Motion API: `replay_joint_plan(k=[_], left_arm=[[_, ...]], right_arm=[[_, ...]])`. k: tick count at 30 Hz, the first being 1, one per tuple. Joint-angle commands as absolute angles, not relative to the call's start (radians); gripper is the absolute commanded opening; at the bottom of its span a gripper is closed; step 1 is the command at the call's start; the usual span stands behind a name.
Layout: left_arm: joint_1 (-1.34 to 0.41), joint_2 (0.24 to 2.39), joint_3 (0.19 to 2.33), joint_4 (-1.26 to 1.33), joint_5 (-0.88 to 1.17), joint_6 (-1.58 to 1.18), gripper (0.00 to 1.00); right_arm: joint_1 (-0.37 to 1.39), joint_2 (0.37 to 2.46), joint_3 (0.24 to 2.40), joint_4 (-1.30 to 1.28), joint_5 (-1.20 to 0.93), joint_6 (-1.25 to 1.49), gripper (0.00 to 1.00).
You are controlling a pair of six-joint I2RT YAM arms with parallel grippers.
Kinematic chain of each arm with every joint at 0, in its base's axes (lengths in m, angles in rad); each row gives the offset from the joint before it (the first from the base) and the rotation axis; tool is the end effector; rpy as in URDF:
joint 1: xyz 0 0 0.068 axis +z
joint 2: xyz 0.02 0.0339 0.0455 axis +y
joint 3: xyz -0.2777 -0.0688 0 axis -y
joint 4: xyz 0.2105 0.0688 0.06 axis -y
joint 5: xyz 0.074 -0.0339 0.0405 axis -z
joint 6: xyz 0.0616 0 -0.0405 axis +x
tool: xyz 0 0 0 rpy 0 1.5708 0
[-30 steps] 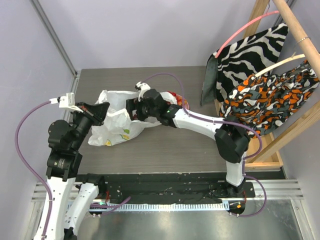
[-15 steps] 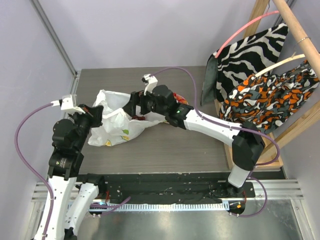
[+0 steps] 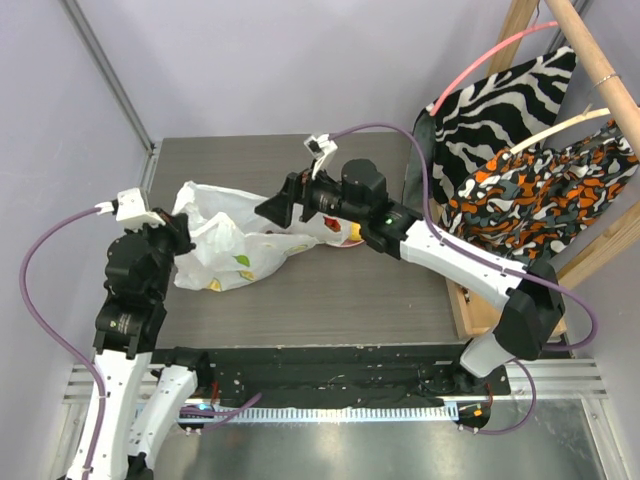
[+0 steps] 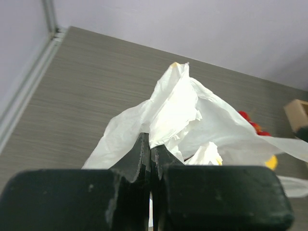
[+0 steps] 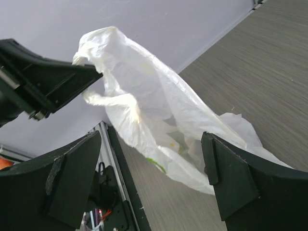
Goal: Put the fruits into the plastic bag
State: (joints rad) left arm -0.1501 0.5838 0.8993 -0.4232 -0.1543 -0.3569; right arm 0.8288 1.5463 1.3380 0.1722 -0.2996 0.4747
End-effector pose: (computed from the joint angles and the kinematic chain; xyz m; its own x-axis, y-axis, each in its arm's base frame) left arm 0.1041 -0.0062 0.3744 -0.0984 -0.3343 -0.9373 -0.0402 0.9425 -0.3319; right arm 0.2328 0.2808 0.4015 -0.4347 0.1721 -0.8840 -0.7925 0.3931 0.4662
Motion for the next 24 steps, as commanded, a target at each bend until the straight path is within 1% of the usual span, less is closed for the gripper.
replay_joint_plan(k=[1, 3, 8, 13, 17, 18, 24], left_arm=[[-0.150, 0.600, 0.953, -0.468, -0.379, -0.278, 0.00], [-0.149, 0.601, 0.951, -0.471, -0.425, -0.270, 0.00], [-0.147, 0.586, 0.948, -0.474, -0.492, -0.249, 0.00], [-0.147, 0.563, 0.930, -0.460, -0.526, -0.232, 0.00], [-0.147, 0.554, 0.923, -0.460, -0.571, -0.219, 0.00], [-0.146, 0.551, 0.919, -0.460, -0.572, -0.219, 0.00], [-0.146, 0.538, 0.907, -0.449, -0.557, -0.219, 0.00]], right_arm=[[0.819, 1.476, 1.364, 0.157, -0.296, 0.456, 0.95], [0.798, 1.462, 1.371, 0.117, -0.266, 0.454, 0.95], [0.654, 1.440, 1.370, 0.057, -0.238, 0.494, 0.94], [0.589, 1.442, 1.379, -0.078, -0.094, 0.439, 0.94], [0.542, 1.497, 1.387, -0.158, -0.011, 0.419, 0.94], [0.534, 1.511, 1.399, -0.194, 0.030, 0.410, 0.94], [0.523, 1.626, 1.408, -0.274, 0.106, 0.345, 0.96]])
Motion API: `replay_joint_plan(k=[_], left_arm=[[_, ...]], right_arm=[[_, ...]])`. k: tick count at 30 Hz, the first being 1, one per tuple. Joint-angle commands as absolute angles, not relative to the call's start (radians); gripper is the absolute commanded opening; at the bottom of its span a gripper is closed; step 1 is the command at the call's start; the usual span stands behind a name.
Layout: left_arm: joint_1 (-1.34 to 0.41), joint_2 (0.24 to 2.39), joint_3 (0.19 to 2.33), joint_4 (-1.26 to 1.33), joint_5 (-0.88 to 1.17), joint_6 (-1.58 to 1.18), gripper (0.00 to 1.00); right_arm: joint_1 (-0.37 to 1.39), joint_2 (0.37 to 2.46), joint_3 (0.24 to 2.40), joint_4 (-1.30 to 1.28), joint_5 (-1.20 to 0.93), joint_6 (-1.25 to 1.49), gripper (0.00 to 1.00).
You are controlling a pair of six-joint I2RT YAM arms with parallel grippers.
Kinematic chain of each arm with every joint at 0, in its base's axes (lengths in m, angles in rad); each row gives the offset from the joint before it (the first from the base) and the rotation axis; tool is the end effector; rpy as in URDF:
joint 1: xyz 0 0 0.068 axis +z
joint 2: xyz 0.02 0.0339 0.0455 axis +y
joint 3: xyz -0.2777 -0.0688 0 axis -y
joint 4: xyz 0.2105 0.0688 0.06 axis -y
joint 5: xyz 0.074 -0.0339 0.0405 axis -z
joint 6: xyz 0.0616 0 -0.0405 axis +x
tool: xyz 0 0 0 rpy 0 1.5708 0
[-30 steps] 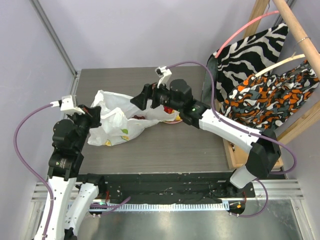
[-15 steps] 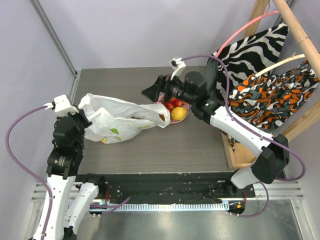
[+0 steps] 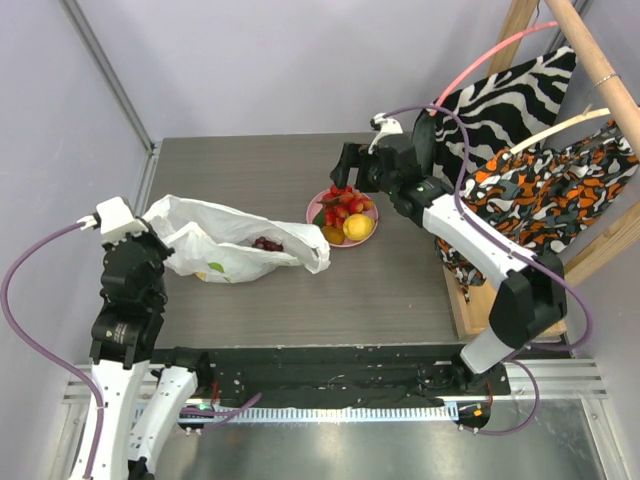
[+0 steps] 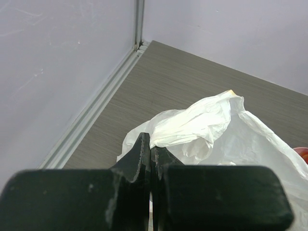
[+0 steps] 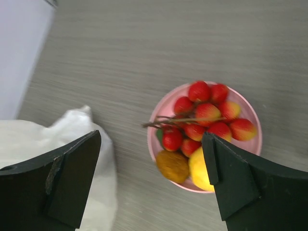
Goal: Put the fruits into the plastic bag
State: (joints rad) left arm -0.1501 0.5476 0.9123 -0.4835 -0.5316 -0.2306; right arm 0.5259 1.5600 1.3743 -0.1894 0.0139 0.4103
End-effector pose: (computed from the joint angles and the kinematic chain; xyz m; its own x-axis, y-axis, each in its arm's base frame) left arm 0.0881 0.0183 0.3742 -0.0298 -0.1948 -0.9804 -0.3858 0.9071 -0.1685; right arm 0.3128 0.1805 0.3616 -0.4863 0.1789 -0.8553 -0.3236 0.8723 0.3665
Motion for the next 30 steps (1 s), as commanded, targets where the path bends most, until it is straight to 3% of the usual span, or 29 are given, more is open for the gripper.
replay_joint_plan(k=[1, 30], left_arm=[[-0.146, 0.540, 0.905, -0.451, -0.554, -0.221, 0.00], [-0.144, 0.532, 0.865, -0.440, -0.439, -0.233, 0.00]], right_arm=[[0.523, 1.640, 1.411, -0.287, 0.127, 0.338, 0.96], [0.554, 1.786, 1.278, -0.307, 0.229, 0.271, 0.96]])
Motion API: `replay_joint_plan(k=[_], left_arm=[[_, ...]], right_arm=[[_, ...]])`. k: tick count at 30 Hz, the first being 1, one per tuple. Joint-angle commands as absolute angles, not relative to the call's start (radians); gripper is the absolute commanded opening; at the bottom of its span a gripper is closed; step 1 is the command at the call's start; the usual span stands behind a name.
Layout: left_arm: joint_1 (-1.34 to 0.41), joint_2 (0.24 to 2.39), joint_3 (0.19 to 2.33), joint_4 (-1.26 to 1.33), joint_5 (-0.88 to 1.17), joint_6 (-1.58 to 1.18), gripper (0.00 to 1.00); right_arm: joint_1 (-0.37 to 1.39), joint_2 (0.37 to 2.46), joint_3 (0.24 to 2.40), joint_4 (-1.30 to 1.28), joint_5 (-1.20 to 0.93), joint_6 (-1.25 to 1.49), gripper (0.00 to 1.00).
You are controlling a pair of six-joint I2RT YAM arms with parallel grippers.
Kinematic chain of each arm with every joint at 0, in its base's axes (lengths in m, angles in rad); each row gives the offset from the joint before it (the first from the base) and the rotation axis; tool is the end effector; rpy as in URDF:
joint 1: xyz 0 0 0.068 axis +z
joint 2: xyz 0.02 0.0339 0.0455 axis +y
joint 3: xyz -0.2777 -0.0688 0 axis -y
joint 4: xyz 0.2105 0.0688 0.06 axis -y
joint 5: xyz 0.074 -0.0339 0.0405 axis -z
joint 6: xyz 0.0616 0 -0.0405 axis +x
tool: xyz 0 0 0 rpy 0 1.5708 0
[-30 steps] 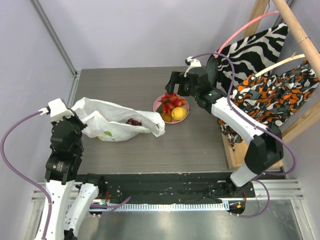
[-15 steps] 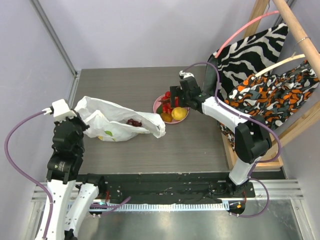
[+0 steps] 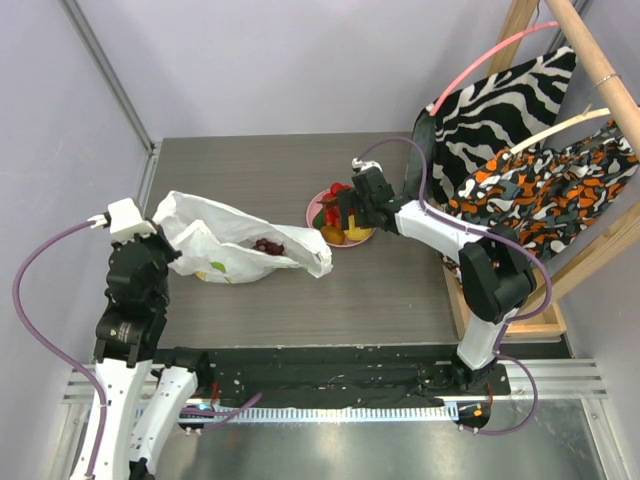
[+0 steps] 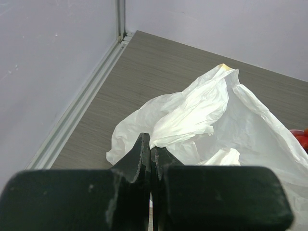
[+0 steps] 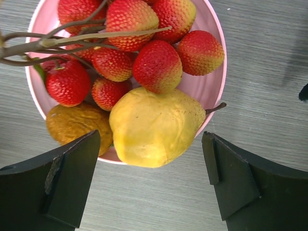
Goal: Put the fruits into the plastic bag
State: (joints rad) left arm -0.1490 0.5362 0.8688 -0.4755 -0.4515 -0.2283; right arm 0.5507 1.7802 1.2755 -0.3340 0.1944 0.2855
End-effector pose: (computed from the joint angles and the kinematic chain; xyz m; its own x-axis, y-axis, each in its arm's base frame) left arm 0.0918 0.0134 0.3624 -0.0708 -0.1953 -0.9782 -0.3178 0.9340 -0.1635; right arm 0.3308 0.1892 0.2359 -0.7218 -0.1189 -0.6818 -0.2086 0.9767 0.0504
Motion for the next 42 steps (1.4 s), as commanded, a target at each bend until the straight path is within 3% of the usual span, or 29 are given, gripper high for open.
replay_joint_plan(k=[1, 26, 34, 42], left_arm=[[-0.144, 0.535, 0.865, -0.440, -0.436, -0.235, 0.00], [-0.143, 0.546, 0.868, -0.448, -0.399, -0.238, 0.00], [-0.143, 0.546, 0.867, -0.448, -0.390, -0.238, 0.00], [-0.143, 0.549, 0.865, -0.445, -0.380, -0.239, 0.00]], right_arm=[[0.555, 1.792, 1.279, -0.307, 0.233, 0.272, 0.95], [0.568, 1.881, 1.295, -0.299, 0.248, 0.288, 0.82], [0.568, 1.881, 1.285, -0.302, 0.238, 0.288, 0.59], [0.568, 1.801, 1.285, -0.334, 0.206, 0.282, 0.48]])
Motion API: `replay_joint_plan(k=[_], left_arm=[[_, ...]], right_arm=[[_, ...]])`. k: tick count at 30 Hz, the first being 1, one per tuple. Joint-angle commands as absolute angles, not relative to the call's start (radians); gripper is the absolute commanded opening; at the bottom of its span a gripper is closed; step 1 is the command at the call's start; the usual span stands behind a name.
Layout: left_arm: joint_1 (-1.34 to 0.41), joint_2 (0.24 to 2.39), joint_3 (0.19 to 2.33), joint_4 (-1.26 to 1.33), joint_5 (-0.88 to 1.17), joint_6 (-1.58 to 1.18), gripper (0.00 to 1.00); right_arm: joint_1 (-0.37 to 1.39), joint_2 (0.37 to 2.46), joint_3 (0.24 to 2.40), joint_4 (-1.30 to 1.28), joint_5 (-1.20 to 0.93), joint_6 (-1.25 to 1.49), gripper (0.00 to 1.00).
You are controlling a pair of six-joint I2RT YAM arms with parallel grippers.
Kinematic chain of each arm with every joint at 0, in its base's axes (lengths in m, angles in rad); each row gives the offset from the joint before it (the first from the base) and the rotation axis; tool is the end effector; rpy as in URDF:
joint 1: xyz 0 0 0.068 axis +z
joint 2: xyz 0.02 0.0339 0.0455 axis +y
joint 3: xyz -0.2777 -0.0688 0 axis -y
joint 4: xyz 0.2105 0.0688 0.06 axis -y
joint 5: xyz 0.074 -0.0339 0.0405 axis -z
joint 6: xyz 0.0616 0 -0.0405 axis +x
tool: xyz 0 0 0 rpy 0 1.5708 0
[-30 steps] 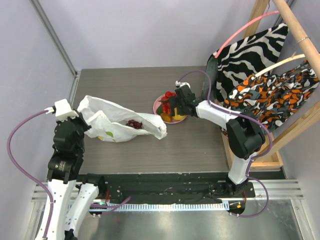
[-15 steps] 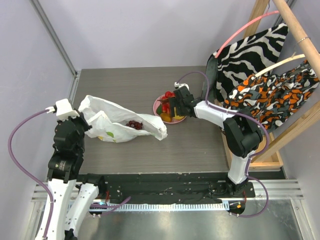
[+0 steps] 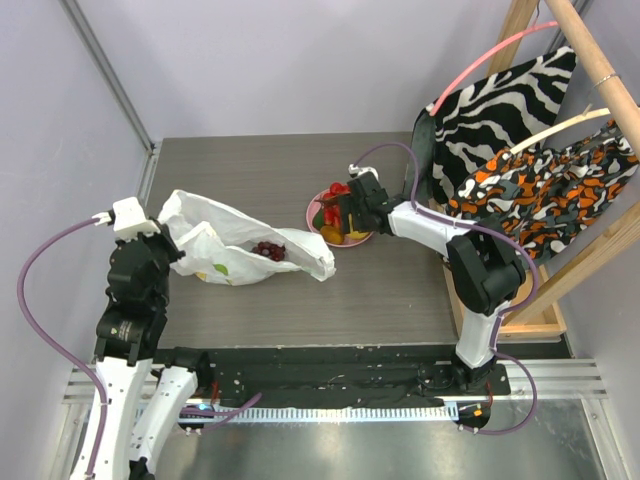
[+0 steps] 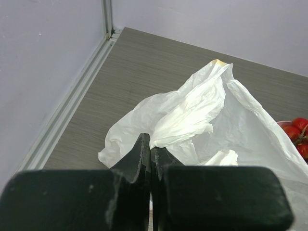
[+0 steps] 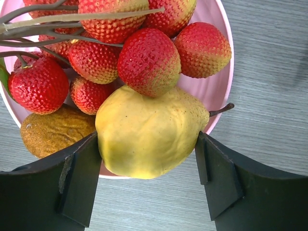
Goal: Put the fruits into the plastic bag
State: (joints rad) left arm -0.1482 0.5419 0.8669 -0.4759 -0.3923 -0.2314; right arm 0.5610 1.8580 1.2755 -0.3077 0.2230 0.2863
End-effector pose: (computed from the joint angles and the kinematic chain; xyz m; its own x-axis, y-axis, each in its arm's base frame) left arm 0.0943 0.0097 0.3611 -0.0903 -0.2008 -0.9755 -0.2652 0.9490 -0.1708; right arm 0.3390 0.1969 0.2099 -0.7445 -0.1426 -0.6522 -0.1989 0.9799 0.0128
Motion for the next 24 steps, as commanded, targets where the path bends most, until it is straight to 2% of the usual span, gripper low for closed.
replay_joint_plan(k=[1, 24], left_arm=[[-0.141, 0.546, 0.867, -0.446, -0.380, -0.239, 0.00], [-0.138, 0.529, 0.867, -0.440, -0.371, -0.238, 0.00]], right_arm=[[0.566, 1.793, 1.282, -0.342, 0.209, 0.282, 0.48], [0.568, 1.524, 1.226, -0.376, 0.198, 0.299, 0.42]])
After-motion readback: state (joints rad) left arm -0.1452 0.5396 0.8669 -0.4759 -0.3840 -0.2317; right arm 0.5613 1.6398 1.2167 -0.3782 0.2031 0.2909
